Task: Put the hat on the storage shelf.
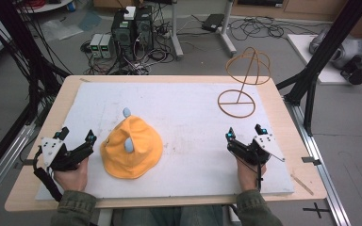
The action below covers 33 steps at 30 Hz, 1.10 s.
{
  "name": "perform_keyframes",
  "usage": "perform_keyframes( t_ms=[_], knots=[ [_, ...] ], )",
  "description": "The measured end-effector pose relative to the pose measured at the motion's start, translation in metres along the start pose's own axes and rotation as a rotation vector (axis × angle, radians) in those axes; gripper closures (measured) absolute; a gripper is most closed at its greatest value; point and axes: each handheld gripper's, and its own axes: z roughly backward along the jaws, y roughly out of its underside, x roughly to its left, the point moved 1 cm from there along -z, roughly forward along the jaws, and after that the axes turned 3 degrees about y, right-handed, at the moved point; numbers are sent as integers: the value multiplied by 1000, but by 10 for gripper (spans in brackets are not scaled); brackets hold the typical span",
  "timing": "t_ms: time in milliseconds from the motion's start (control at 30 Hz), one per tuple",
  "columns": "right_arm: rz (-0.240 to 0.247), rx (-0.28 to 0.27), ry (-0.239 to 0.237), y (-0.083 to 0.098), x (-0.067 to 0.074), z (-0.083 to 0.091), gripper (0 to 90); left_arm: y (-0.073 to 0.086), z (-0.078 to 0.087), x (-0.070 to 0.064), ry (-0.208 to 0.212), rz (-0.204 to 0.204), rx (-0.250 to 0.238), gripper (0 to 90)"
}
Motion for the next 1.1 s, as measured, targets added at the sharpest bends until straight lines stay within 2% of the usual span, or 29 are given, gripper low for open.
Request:
perform_keyframes(
  t_ms=[233,400,433,467,500,533,600,633,667,700,733,767,800,833,867,967,1033,1067,1100],
  knots=[
    [-4,8,-3,0,0,0,36,-2,0,-2,24,7,-8,132],
    [-5,9,-5,1,1,-1,36,-8,-1,-4,65,3,-14,131],
    [-4,9,-5,1,1,-1,36,-11,-1,-4,97,2,-18,131],
    [-4,9,-5,1,1,-1,36,-11,-1,-4,97,2,-18,131],
    [0,8,-5,1,1,-1,36,-12,-2,-4,117,9,-15,130],
    [1,7,-6,1,1,-1,36,-15,-3,-3,165,26,-21,127],
    [-4,9,-9,1,1,-1,36,-19,-3,-1,206,36,-32,127],
    [-4,9,-9,1,1,-1,36,-19,-3,-1,206,36,-32,128],
    [-5,10,-13,1,1,-1,36,-20,-4,0,227,45,-35,128],
    [-6,11,-14,1,1,-1,36,-23,-5,1,272,51,-32,128],
    [-6,11,-14,1,1,-1,36,-23,-5,1,272,51,-32,128],
    [-14,17,-19,1,1,-1,36,-26,-7,0,322,53,-18,128],
    [-15,19,-19,1,1,0,36,-26,-7,0,322,53,-18,127],
    [-15,19,-19,1,1,0,36,-26,-9,0,347,51,-6,127],
    [-12,19,-20,1,1,0,36,-27,-11,0,395,64,8,129],
    [-8,10,-21,1,1,1,36,-26,-16,1,495,96,53,132],
    [-13,9,-23,0,1,2,36,-23,-20,0,545,106,114,139],
    [-16,9,-27,0,1,2,36,-19,-23,-2,607,87,189,162],
    [-16,8,-29,0,1,2,36,-19,-23,-2,607,87,189,181]
  ],
)
